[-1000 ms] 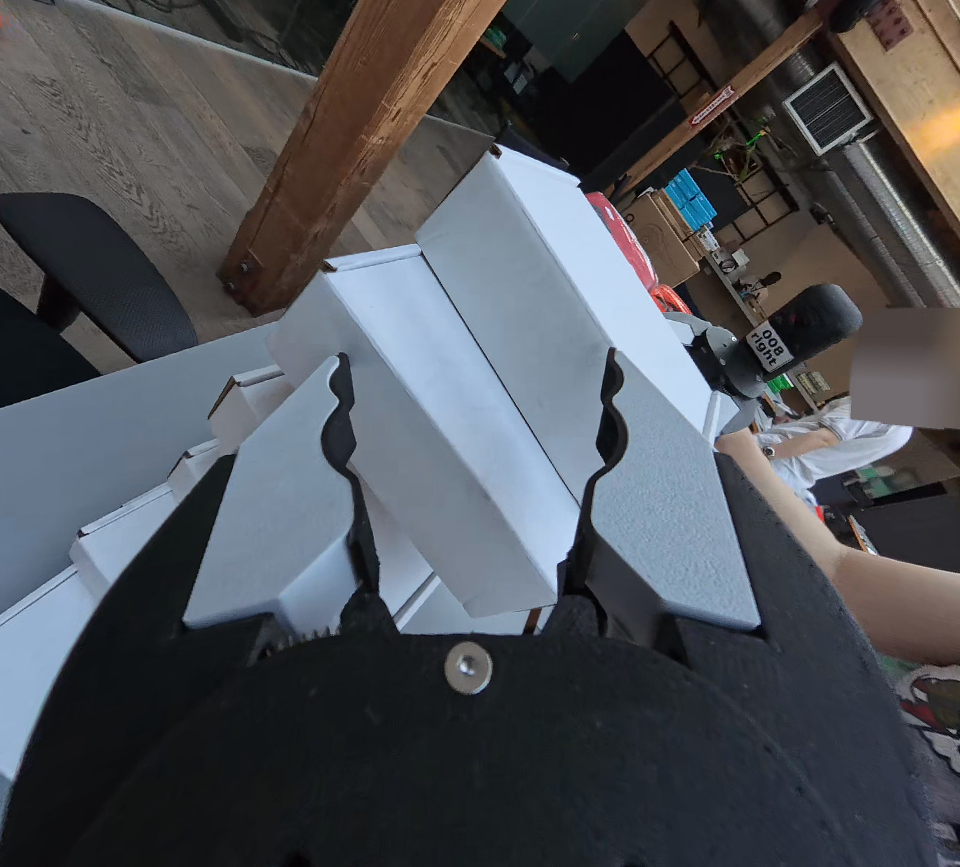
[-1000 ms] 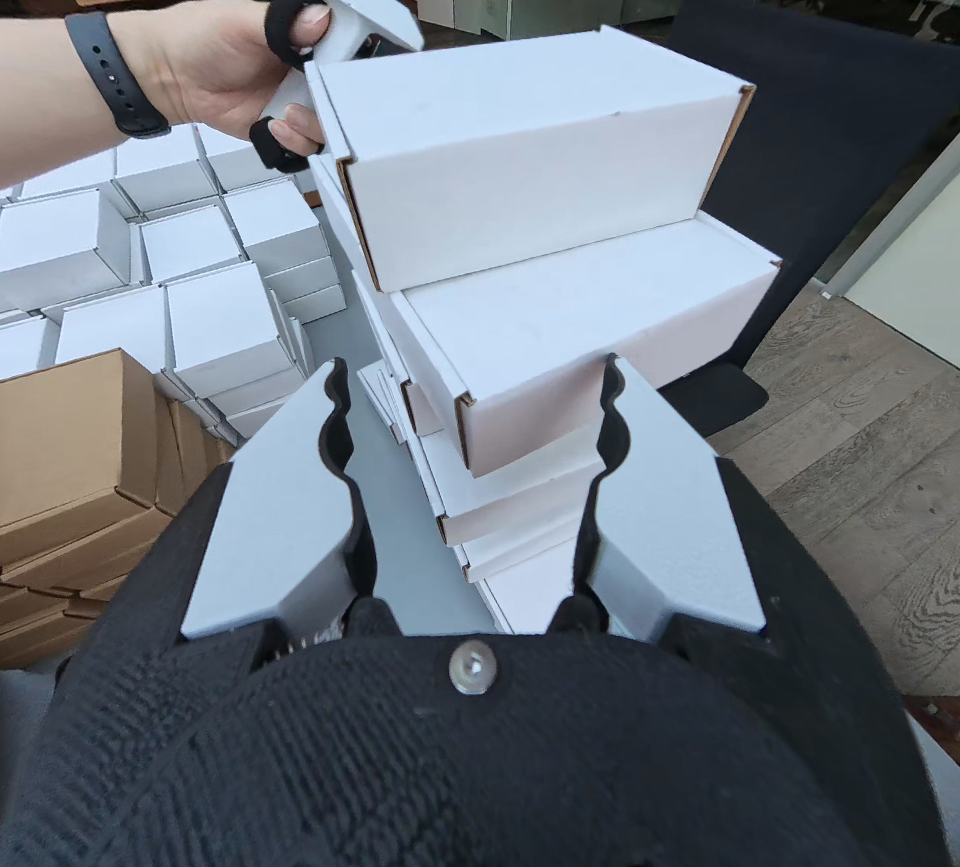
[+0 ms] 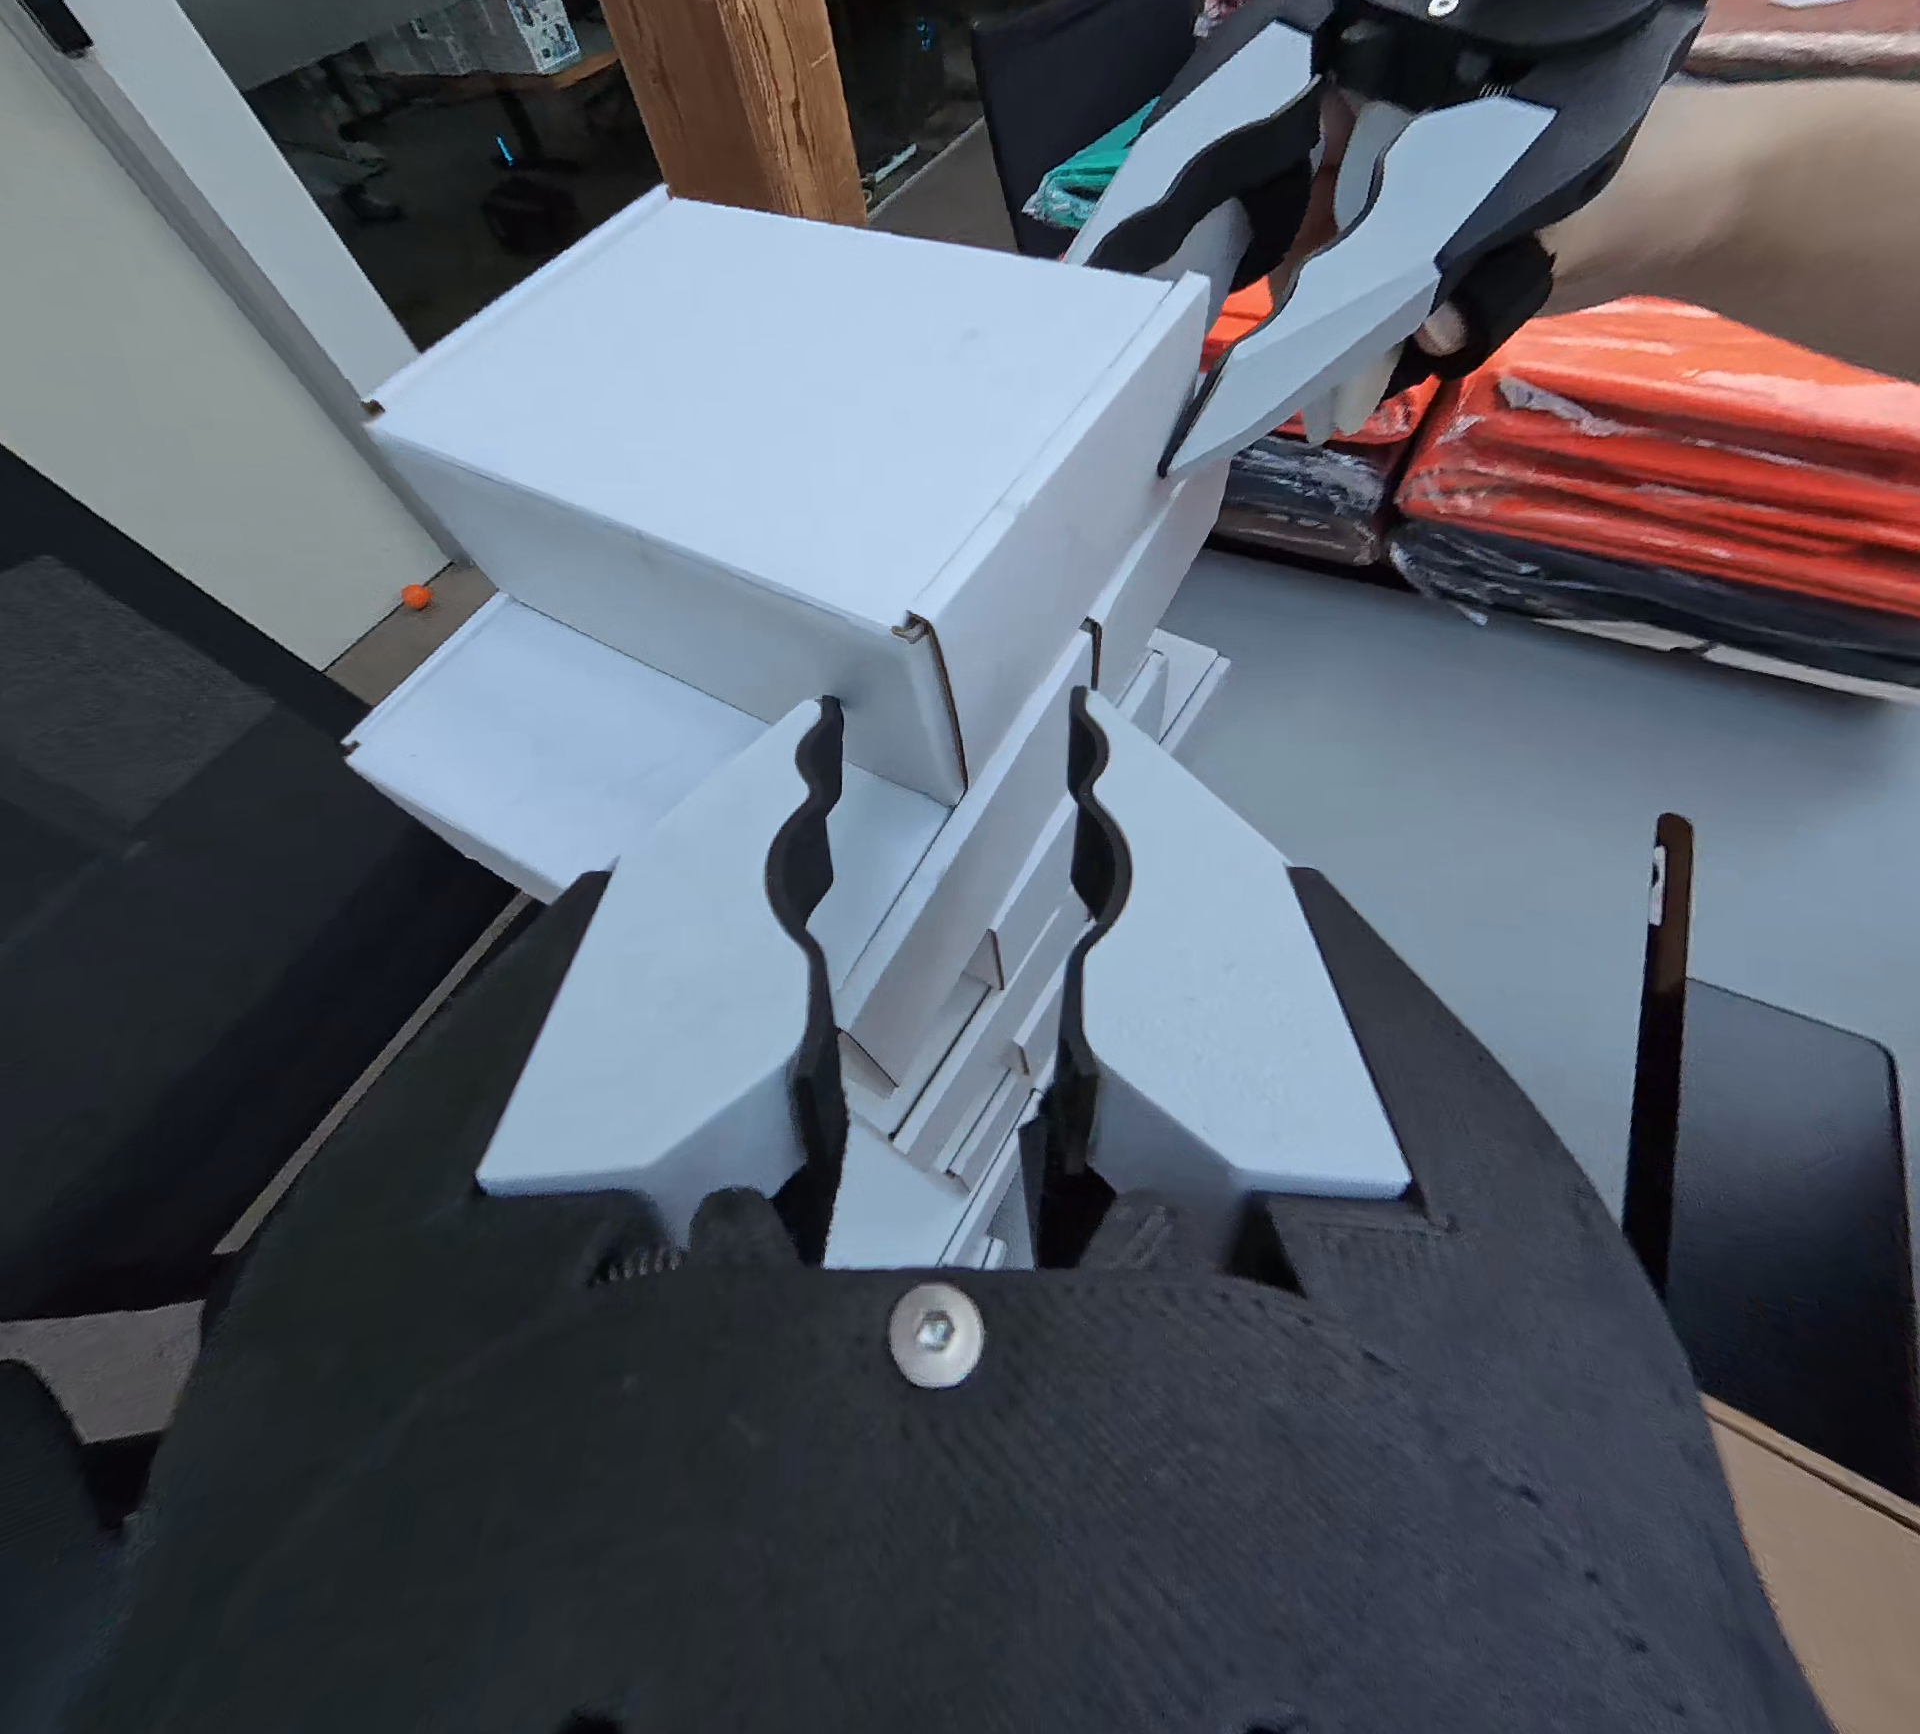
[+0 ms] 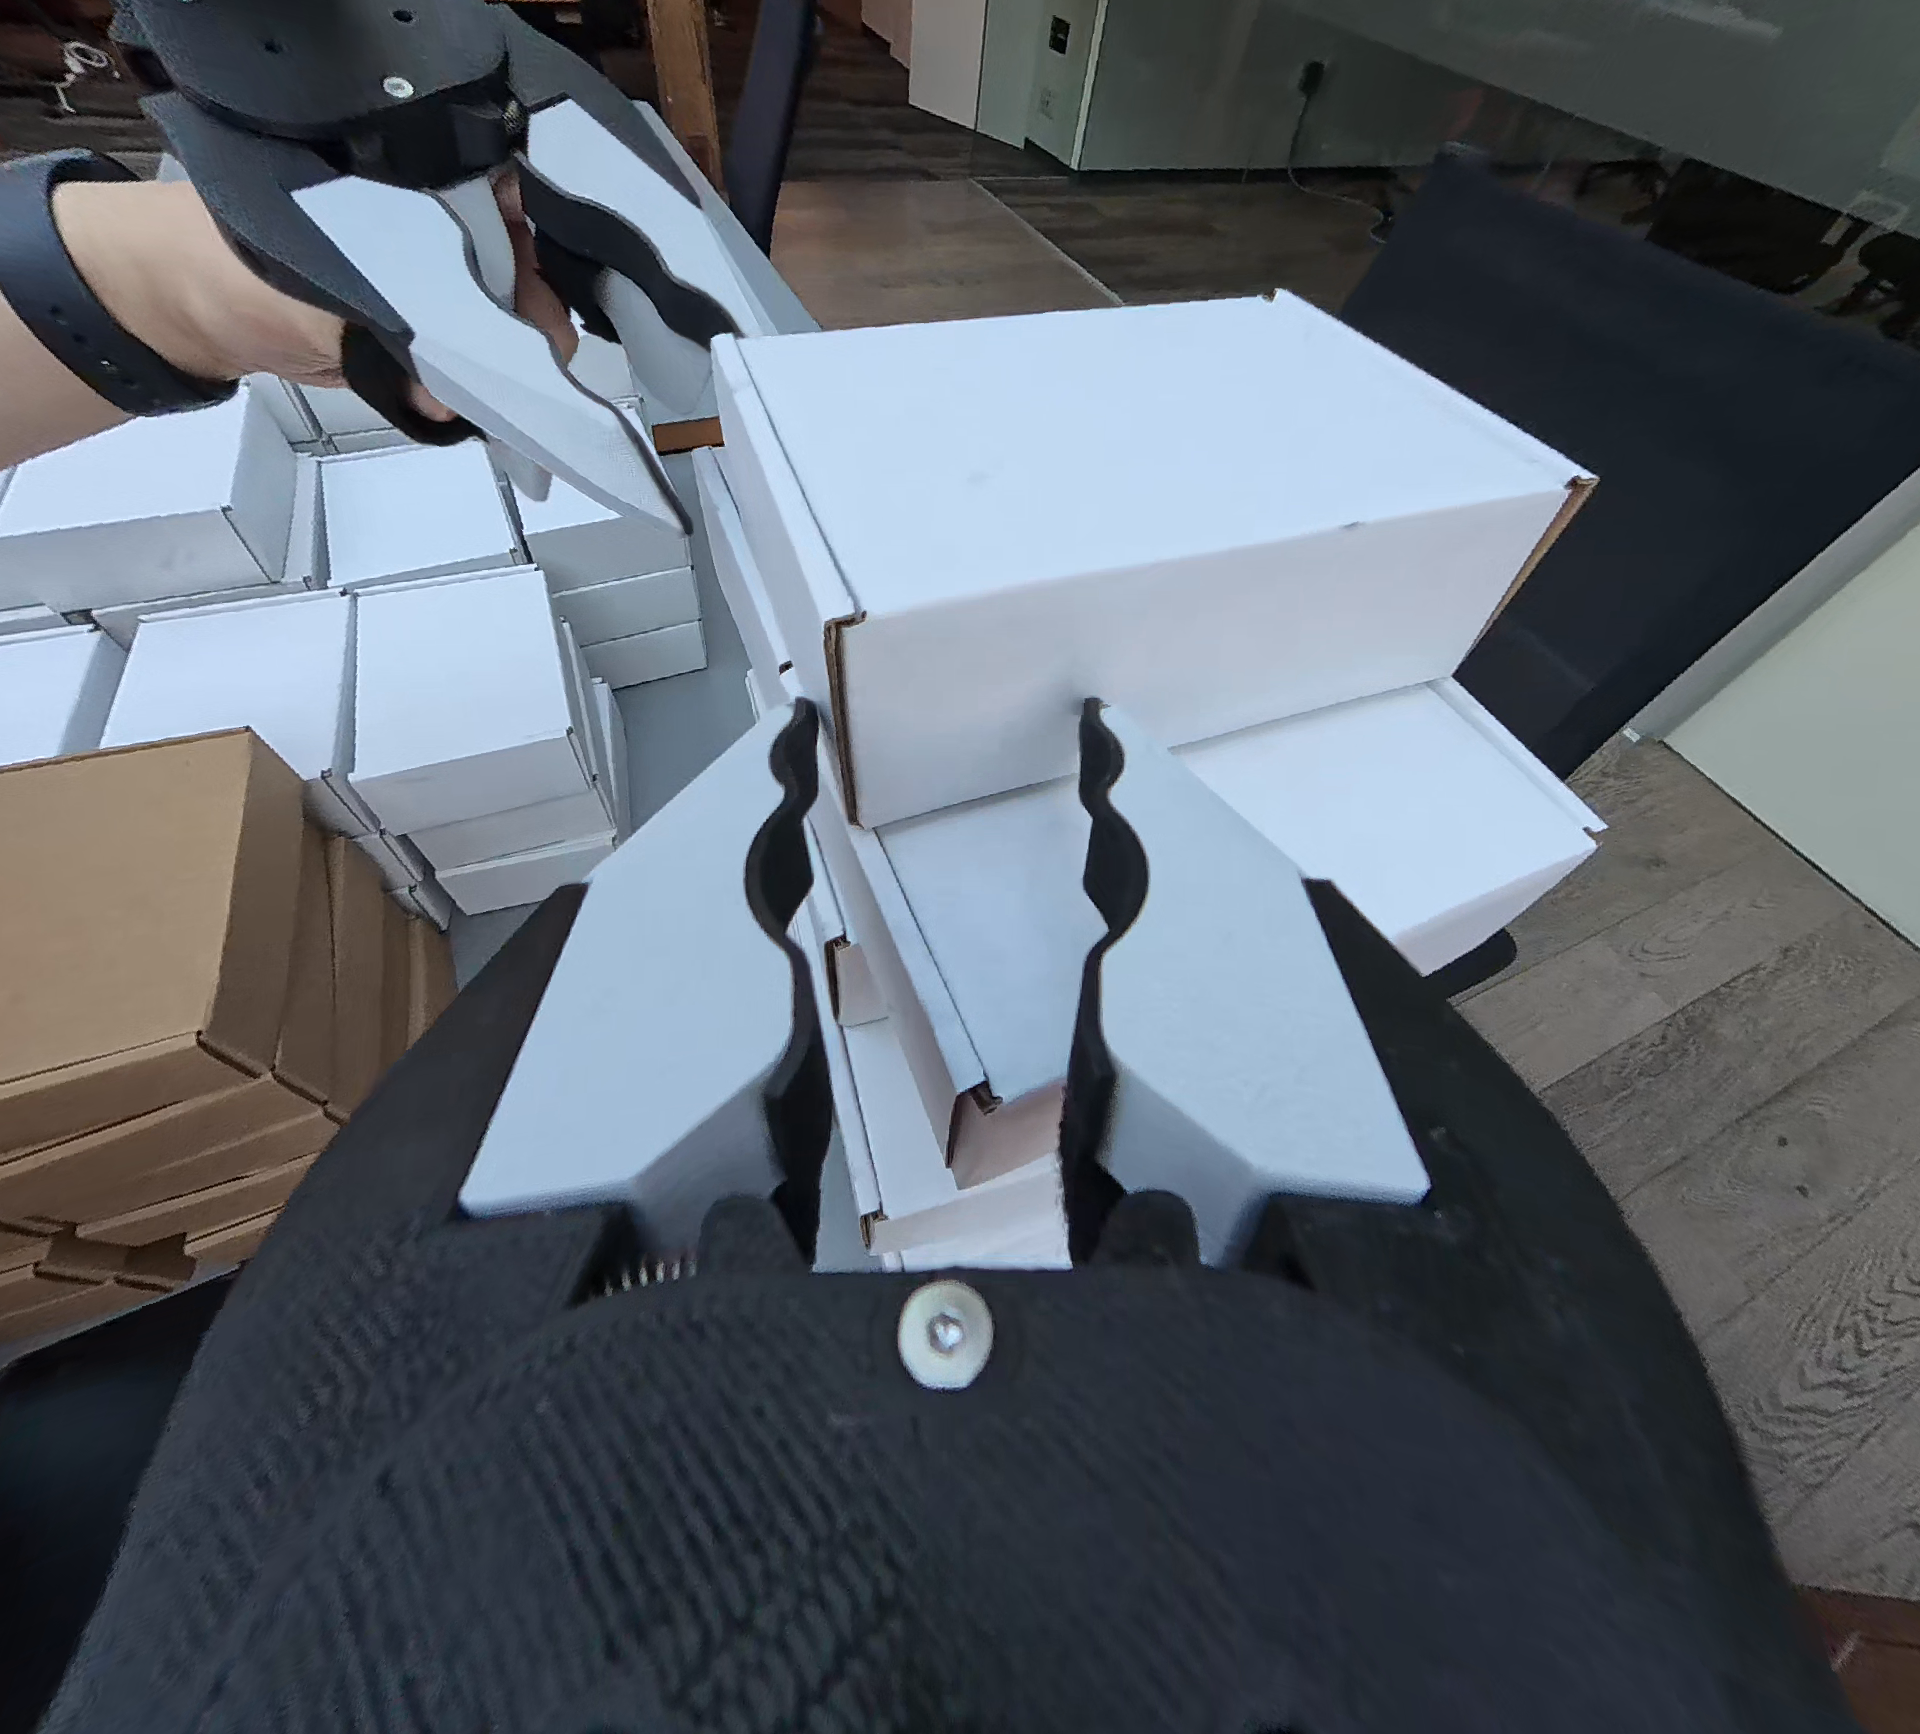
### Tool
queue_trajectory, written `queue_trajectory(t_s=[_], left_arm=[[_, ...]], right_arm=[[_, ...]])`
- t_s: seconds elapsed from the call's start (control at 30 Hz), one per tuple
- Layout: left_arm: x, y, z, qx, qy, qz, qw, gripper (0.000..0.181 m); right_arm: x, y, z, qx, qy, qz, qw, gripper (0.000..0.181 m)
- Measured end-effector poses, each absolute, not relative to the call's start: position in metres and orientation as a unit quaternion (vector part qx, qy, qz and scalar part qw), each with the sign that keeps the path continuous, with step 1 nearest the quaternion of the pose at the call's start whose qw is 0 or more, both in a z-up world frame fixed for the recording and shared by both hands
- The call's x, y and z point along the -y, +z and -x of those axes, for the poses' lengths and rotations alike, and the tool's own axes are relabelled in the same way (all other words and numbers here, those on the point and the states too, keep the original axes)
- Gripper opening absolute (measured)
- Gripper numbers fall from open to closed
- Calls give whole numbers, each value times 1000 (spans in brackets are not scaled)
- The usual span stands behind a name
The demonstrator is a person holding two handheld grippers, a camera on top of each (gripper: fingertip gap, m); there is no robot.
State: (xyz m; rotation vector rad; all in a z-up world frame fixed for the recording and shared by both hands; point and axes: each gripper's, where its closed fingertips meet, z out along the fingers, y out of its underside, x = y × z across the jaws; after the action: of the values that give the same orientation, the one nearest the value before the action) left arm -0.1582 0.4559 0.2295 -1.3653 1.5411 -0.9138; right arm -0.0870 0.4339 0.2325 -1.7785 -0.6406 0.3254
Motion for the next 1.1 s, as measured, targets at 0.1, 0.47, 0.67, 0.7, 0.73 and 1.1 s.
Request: queue_trajectory(t_s=[0.1,0.47,0.67,0.7,0.73,1.1], left_arm=[[-456,222,158,-628,-346,553,425,48],[-460,222,157,-623,-311,534,478,29],[-460,222,158,-615,-323,541,475,33],[-459,221,159,-614,-325,542,473,33],[-459,221,160,-613,-326,545,471,36],[-442,219,230,-506,-413,609,450,62]], right_arm=[[-433,228,88,284,134,761,568,50],[-432,229,86,279,145,763,565,47],[-433,229,87,278,147,761,567,49],[-433,230,87,277,147,760,569,51],[-433,231,87,274,144,759,573,57],[-357,254,59,161,69,723,668,67]])
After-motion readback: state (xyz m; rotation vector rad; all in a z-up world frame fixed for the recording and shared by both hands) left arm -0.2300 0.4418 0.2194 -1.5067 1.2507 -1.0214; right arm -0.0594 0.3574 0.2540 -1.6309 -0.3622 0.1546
